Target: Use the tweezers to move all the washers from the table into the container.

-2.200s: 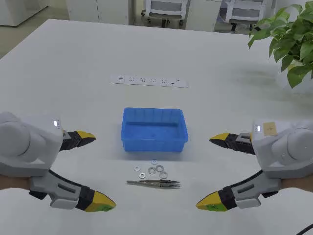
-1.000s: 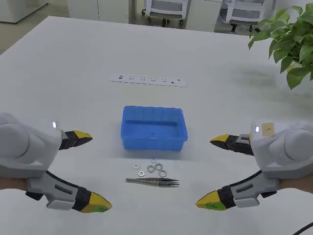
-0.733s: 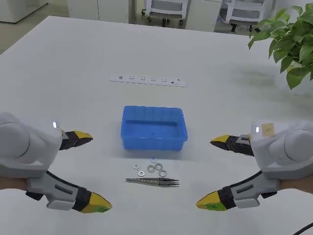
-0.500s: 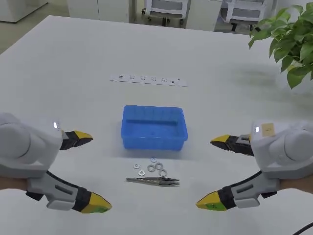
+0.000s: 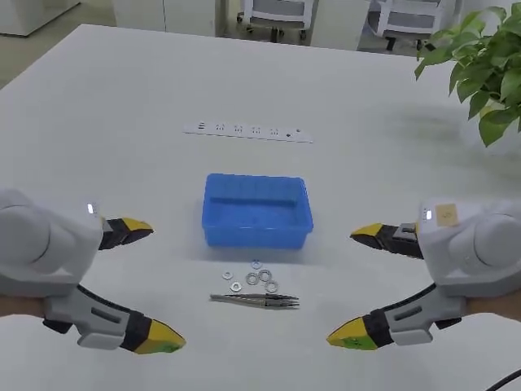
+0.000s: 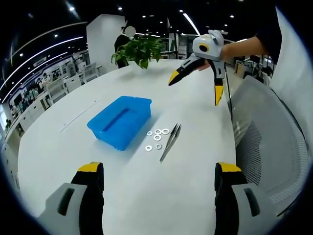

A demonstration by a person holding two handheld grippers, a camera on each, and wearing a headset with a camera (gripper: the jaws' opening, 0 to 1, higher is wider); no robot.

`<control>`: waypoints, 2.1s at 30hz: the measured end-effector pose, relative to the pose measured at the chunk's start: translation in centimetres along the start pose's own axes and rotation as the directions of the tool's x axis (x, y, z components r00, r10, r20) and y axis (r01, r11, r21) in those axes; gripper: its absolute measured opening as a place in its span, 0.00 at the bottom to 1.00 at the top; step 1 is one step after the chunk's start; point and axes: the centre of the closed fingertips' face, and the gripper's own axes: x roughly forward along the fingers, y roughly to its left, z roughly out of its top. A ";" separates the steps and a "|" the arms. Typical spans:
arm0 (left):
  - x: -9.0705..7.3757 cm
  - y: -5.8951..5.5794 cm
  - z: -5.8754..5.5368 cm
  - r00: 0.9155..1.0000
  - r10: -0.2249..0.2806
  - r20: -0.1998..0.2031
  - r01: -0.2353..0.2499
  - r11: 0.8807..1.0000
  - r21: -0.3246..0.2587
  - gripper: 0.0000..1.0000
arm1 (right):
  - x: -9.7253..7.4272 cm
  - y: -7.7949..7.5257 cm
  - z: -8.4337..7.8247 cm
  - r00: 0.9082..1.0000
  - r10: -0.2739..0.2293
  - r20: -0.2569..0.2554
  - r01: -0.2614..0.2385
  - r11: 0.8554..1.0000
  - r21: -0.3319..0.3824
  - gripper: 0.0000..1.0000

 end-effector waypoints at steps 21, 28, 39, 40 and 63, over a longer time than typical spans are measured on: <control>0.7 0.1 -0.2 1.000 -0.010 -0.011 0.010 1.000 -0.002 1.00 | 0.5 -0.5 -0.5 1.000 0.004 -0.002 -0.003 1.000 0.016 0.91; 1.1 0.4 -0.1 1.000 -0.006 0.000 0.006 1.000 -0.004 0.99 | 0.8 -0.3 -0.9 1.000 0.022 -0.019 -0.022 1.000 0.022 0.81; 2.1 0.8 -0.1 1.000 -0.007 0.008 0.007 0.999 -0.031 0.87 | 1.8 -0.4 -1.1 0.999 0.037 -0.028 -0.036 0.999 0.036 0.71; 2.1 0.8 -0.1 1.000 -0.007 0.009 0.008 1.000 -0.020 0.87 | 1.9 -0.5 -1.2 0.999 0.037 -0.029 -0.036 0.999 0.038 0.70; 5.9 -0.6 -0.9 0.997 -0.082 0.008 0.082 0.997 -0.007 0.64 | 5.9 0.4 -1.3 0.993 0.117 -0.023 -0.115 0.991 0.073 0.47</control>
